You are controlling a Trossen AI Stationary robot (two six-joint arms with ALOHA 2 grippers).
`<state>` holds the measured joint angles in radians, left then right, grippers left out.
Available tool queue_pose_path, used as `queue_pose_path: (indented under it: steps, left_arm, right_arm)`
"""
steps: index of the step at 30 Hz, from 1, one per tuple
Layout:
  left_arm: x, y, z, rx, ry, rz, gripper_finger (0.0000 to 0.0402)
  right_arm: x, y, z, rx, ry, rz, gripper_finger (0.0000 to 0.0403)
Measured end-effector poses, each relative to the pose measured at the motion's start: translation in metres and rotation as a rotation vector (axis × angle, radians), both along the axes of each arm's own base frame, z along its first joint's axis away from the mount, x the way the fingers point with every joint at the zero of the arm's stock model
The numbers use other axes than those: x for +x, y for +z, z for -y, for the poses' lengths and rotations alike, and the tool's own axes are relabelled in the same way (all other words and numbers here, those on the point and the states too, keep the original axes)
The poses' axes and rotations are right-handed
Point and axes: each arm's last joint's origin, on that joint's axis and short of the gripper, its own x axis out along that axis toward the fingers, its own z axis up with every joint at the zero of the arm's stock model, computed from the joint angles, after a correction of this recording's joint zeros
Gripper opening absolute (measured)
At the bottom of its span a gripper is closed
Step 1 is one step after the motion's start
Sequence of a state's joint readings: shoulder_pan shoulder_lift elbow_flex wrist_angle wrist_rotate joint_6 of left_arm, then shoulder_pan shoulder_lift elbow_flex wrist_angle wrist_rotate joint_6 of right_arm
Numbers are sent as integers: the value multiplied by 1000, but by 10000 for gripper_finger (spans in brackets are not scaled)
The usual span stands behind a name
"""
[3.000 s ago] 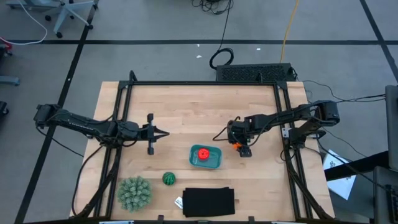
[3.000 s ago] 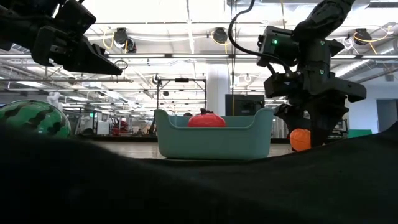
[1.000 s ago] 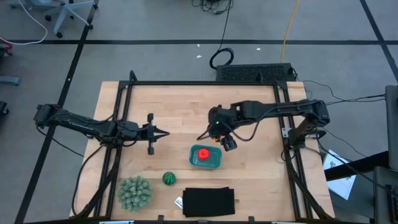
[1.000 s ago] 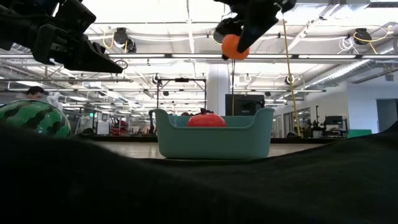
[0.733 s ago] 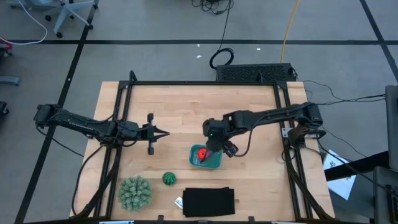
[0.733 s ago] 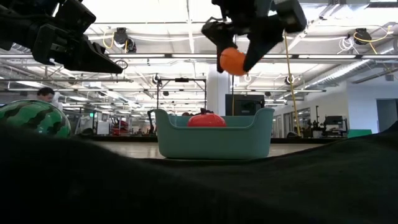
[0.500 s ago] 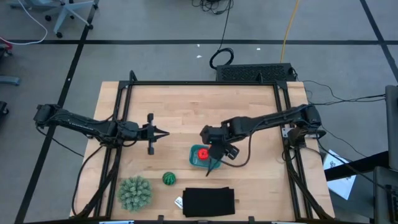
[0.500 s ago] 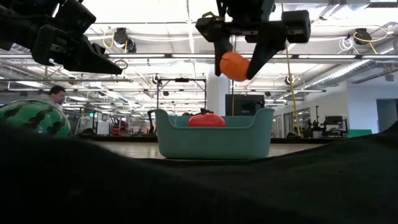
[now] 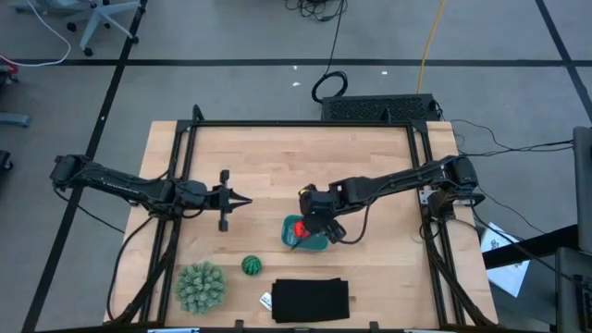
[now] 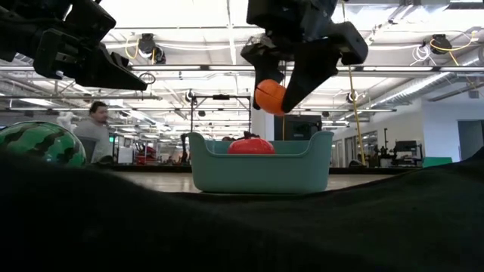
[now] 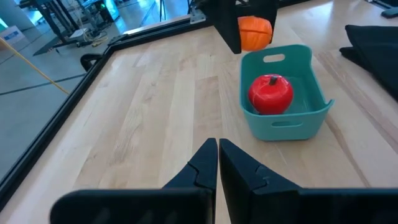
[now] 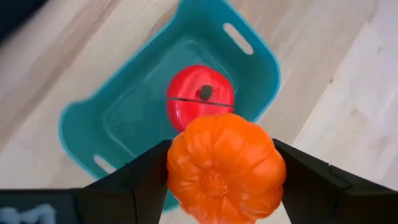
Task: Pick and placing Produce into tupperware
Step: Put the pumpkin into the basket
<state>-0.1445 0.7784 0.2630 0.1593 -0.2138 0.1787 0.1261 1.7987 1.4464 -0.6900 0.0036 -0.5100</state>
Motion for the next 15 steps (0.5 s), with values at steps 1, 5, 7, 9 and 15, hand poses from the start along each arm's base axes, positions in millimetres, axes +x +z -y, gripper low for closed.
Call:
queue_pose_path:
  steps: [1, 5, 7, 9, 15]
  left_arm:
    - [0, 0, 0, 0, 0, 0, 21]
    - [0, 0, 0, 0, 0, 1, 21]
    - [0, 0, 0, 0, 0, 0, 21]
    - [0, 0, 0, 0, 0, 0, 21]
    - [0, 0, 0, 0, 0, 1, 21]
  right_arm:
    - [0, 0, -1, 17, -30, -2, 247]
    - [-1, 0, -8, 63, -100, -13, 247]
    - [-3, -1, -12, 71, -111, -24, 247]
    - [-4, -3, -15, 80, -121, -34, 247]
    - [-8, -16, -17, 91, -144, -46, 247]
